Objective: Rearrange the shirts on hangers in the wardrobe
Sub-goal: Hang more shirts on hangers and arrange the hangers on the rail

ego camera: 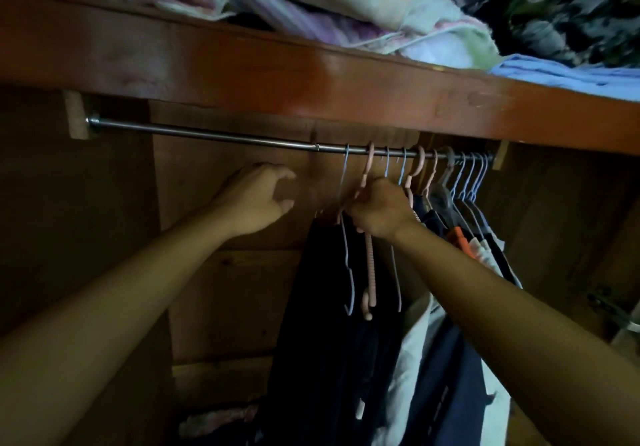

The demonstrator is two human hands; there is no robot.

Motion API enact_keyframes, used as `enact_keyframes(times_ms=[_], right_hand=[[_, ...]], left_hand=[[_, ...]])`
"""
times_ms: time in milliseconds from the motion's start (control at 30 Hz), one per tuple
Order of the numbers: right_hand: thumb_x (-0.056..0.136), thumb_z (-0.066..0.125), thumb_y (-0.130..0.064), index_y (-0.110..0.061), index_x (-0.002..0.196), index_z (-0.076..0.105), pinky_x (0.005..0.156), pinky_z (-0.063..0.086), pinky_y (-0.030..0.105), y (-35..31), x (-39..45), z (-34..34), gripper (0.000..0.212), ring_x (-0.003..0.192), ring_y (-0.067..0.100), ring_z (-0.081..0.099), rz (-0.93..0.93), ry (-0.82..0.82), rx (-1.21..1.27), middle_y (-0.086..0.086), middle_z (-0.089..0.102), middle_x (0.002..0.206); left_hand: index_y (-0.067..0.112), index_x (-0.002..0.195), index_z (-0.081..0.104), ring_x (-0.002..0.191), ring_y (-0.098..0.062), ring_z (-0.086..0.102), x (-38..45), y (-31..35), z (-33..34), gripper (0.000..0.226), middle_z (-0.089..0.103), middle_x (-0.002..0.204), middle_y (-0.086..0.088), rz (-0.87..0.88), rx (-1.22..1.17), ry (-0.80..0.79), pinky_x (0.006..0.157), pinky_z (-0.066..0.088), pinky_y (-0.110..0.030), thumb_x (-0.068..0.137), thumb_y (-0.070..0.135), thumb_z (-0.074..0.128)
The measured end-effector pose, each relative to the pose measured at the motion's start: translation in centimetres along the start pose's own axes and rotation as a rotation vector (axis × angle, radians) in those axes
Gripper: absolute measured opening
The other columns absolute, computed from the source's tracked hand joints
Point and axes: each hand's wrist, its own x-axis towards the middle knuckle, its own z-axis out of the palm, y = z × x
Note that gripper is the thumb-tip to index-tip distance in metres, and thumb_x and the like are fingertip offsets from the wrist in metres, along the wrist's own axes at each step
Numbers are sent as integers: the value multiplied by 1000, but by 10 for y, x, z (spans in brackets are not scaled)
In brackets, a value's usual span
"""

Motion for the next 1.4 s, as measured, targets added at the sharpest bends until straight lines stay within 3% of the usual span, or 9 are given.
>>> enact_keyframes(times_ms=[100,233,467,600,767,933,1033,1233,1400], right_hand=[[83,64,-30,-8,80,74,81,56,36,7,-15,-17,25,91,31,70,-25,-98,-64,15,73,88],[78,72,-29,-15,72,74,73,51,28,16,-34,-44,15,88,21,68,-69,-170,-78,4,73,84],[76,81,-25,-21,88,69,76,52,23,49,-73,-85,17,87,15,66,-70,-311,-52,-2,70,89],[81,79,-26,-14,108,68,87,54,33,68,-101,-108,32,96,17,65,-39,-374,-104,1,70,101],[82,78,-32,-20,112,67,74,48,19,88,-142,-135,34,95,13,63,53,-297,-125,-3,68,103],[80,79,-33,-22,106,69,80,56,29,100,-196,-168,29,87,9,65,163,-199,-177,-9,68,95],[82,77,-27,-22,108,68,82,56,32,107,-234,-185,28,91,14,66,246,-174,-179,-7,65,94],[86,74,-30,-24,110,69,66,42,8,125,-307,-230,25,83,-1,57,390,-128,-309,-14,62,98],[87,73,-35,-26,117,65,83,50,24,133,-360,-262,32,96,8,60,538,-88,-370,-11,63,107]], left_hand=[[26,111,68,92,-18,65,1,16,-1,30,68,95,5,-83,-119,-71,87,53,-34,82,29,76],[21,104,70,72,-11,61,-1,49,1,25,65,82,7,-113,-245,-171,78,50,-30,81,25,79],[22,117,67,90,-14,66,-13,118,16,41,65,96,3,-34,-328,-307,89,51,-32,78,27,81],[26,124,62,100,-12,62,-19,147,20,56,60,109,5,43,-288,-363,92,50,-32,74,31,85],[24,129,60,108,-12,59,-23,182,32,65,59,114,3,184,-283,-465,94,48,-31,71,33,87],[27,120,63,93,-4,59,-32,227,45,54,62,105,9,347,-354,-526,79,44,-24,71,31,86],[24,123,63,95,-6,61,-42,261,56,59,67,107,7,452,-363,-571,84,51,-31,70,35,85],[33,130,55,96,-5,54,-71,333,77,68,53,106,15,596,-346,-661,73,43,-24,70,47,83],[34,132,53,87,1,52,-100,396,86,69,50,98,21,712,-403,-767,63,40,-19,71,47,83]])
